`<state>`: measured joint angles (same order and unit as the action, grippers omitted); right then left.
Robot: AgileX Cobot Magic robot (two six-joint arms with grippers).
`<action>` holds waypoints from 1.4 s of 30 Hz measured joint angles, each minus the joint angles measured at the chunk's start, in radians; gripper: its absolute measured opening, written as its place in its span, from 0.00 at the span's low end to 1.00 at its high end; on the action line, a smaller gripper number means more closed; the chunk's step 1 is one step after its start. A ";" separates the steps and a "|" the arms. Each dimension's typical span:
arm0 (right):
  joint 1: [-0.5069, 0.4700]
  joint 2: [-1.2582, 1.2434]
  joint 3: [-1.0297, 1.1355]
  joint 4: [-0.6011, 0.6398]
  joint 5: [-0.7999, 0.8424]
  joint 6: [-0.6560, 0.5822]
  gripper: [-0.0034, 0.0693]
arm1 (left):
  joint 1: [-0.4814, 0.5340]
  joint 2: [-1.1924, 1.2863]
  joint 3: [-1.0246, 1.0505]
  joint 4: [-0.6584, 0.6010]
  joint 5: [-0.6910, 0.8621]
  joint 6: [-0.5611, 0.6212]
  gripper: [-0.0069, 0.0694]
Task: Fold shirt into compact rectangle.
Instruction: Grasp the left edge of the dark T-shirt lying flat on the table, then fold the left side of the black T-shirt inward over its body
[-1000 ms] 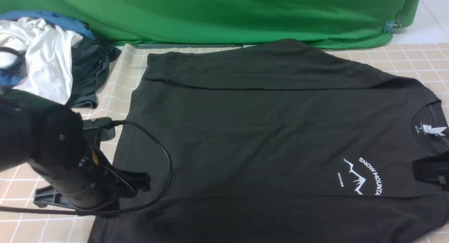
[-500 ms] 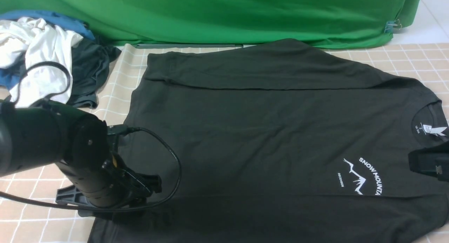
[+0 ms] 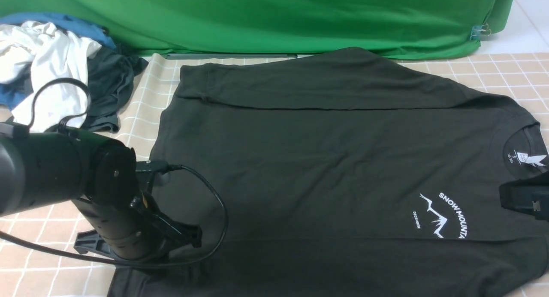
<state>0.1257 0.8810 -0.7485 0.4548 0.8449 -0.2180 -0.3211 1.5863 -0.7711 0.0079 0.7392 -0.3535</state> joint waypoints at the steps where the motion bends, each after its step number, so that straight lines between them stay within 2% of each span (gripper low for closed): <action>1: 0.000 0.000 0.000 0.000 0.000 -0.004 0.13 | 0.000 -0.010 -0.001 -0.001 0.013 0.002 0.15; 7: 0.000 0.000 0.000 0.000 0.003 -0.015 0.14 | 0.000 -0.154 -0.067 -0.017 0.118 0.005 0.13; 15: 0.000 0.000 0.000 0.002 -0.030 -0.019 0.15 | 0.000 -0.266 -0.261 0.006 0.142 -0.029 0.13; 21: 0.000 0.000 0.000 0.003 -0.044 -0.019 0.17 | 0.000 -0.152 -0.423 0.112 0.144 -0.055 0.13; 27: 0.000 0.000 0.000 0.003 -0.044 -0.019 0.17 | 0.007 -0.020 -0.495 0.208 0.111 -0.113 0.13; 35: 0.000 0.000 0.000 0.010 -0.044 -0.019 0.19 | 0.057 0.120 -0.579 0.234 0.064 -0.128 0.13; 42: 0.000 0.000 0.000 0.010 -0.044 -0.019 0.20 | 0.082 0.209 -0.604 0.281 -0.047 -0.132 0.13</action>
<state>0.1257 0.8810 -0.7485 0.4648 0.8007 -0.2374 -0.2389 1.7951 -1.3747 0.2892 0.6924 -0.4851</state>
